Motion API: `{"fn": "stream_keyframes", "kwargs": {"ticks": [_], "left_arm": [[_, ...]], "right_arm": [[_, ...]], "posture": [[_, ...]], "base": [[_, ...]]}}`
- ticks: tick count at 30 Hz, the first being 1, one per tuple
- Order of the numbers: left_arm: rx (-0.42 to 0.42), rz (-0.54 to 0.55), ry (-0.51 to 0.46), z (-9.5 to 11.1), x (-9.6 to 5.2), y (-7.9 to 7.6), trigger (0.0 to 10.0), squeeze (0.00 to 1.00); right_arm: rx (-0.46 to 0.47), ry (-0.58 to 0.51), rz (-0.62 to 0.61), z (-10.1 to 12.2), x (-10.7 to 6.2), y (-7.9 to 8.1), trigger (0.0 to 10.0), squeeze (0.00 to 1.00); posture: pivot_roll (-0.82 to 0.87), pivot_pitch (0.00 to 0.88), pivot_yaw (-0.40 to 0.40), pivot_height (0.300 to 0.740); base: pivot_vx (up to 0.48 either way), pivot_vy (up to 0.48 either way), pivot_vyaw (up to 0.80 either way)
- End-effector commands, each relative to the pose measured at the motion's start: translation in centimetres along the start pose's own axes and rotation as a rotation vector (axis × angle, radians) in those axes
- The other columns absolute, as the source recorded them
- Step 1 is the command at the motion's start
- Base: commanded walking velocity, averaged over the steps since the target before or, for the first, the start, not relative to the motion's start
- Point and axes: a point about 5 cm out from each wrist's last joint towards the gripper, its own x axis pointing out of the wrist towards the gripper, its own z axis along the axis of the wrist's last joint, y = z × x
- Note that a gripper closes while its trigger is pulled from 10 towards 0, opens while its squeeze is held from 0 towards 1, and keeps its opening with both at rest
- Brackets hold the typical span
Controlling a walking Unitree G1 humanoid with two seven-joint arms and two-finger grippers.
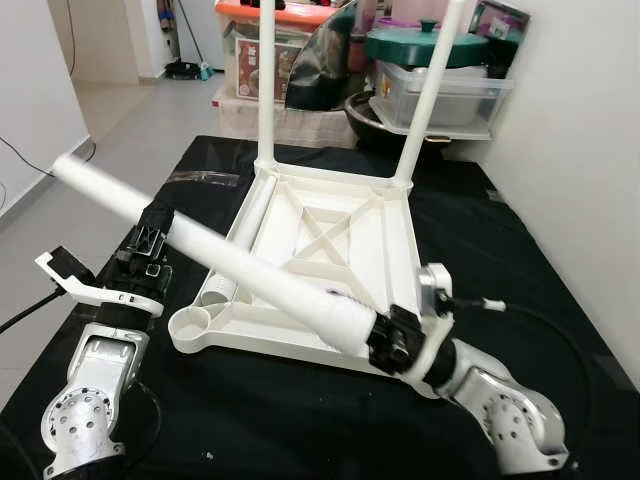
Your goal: Building children table
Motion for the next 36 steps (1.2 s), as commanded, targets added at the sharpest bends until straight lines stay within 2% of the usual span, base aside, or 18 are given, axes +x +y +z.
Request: {"fn": "stream_keyframes", "kwargs": {"ticks": [1, 7, 8, 9, 10, 23, 27, 28, 29, 30, 31, 36], "left_arm": [[-0.034, 0.020, 0.016, -0.1, 0.0, 0.4, 10.0, 0.00], [-0.052, 0.025, 0.012, 0.3, 0.2, 0.6, 10.0, 0.00], [-0.054, 0.022, 0.010, 0.4, 0.2, 0.6, 7.4, 0.00], [-0.060, 0.015, 0.004, 0.5, 0.2, 0.6, 4.2, 0.00], [-0.074, 0.006, -0.004, 0.7, 0.3, 0.6, 0.0, 0.00], [-0.137, -0.022, -0.036, 1.1, 0.3, 0.2, 0.0, 0.00], [-0.155, -0.035, -0.020, 0.8, 0.4, -0.2, 0.0, 0.00], [-0.158, -0.027, -0.018, 0.8, 0.6, -0.3, 0.0, 0.00], [-0.160, -0.020, -0.017, 0.9, 0.7, -0.4, 0.0, 0.00], [-0.152, 0.019, -0.034, 1.2, 1.0, 0.0, 10.0, 0.00], [-0.148, 0.044, -0.052, 1.7, 1.2, 0.2, 10.0, 0.00], [-0.131, 0.062, -0.090, 2.7, 1.7, 0.3, 10.0, 0.00]], "right_arm": [[0.017, 0.010, 0.085, 0.1, -0.3, 1.0, 0.0, 0.00], [0.062, 0.087, 0.112, -1.1, -1.6, 1.2, 0.0, 0.00], [0.068, 0.101, 0.107, -1.4, -1.8, 1.1, 0.0, 0.00], [0.068, 0.122, 0.105, -1.5, -2.0, 1.0, 0.0, 0.00], [0.069, 0.131, 0.100, -1.6, -2.2, 0.9, 0.0, 0.00], [0.066, 0.143, 0.055, -1.5, -2.5, -0.4, 0.0, 0.00], [0.028, 0.140, 0.000, -1.1, -2.4, -1.2, 0.0, 0.00], [-0.004, 0.164, -0.106, -1.1, -2.2, -2.4, 10.0, 0.00], [-0.026, 0.183, -0.181, -1.0, -2.1, -3.2, 10.0, 0.00], [-0.049, 0.138, -0.263, -0.4, -2.1, -4.1, 10.0, 0.75], [-0.066, 0.107, -0.295, 0.1, -2.2, -4.5, 10.0, 1.00], [-0.081, 0.078, -0.311, 0.7, -2.4, -4.7, 10.0, 1.00]], "posture": [[0.07, 0.000, -0.121, 0.740], [0.08, 0.000, -0.120, 0.740], [0.08, 0.000, -0.120, 0.740], [0.08, 0.000, -0.121, 0.740], [0.08, 0.000, -0.121, 0.740], [0.09, 0.000, -0.120, 0.740], [0.09, 0.000, -0.124, 0.740], [0.09, 0.000, -0.128, 0.740], [0.09, 0.000, -0.128, 0.740], [0.08, 0.000, -0.128, 0.740], [0.08, 0.000, -0.127, 0.740], [0.07, 0.000, -0.125, 0.740]], "base": [[0.000, 0.000, 0.00], [0.000, 0.000, 0.00], [0.000, 0.000, 0.00], [0.000, 0.000, 0.00], [0.000, 0.000, 0.00], [0.000, 0.000, 0.00], [0.000, 0.000, 0.00], [0.000, 0.000, 0.00], [0.000, 0.000, 0.00], [0.000, 0.000, 0.00], [0.000, 0.000, 0.00], [0.000, 0.000, 0.00]]}}
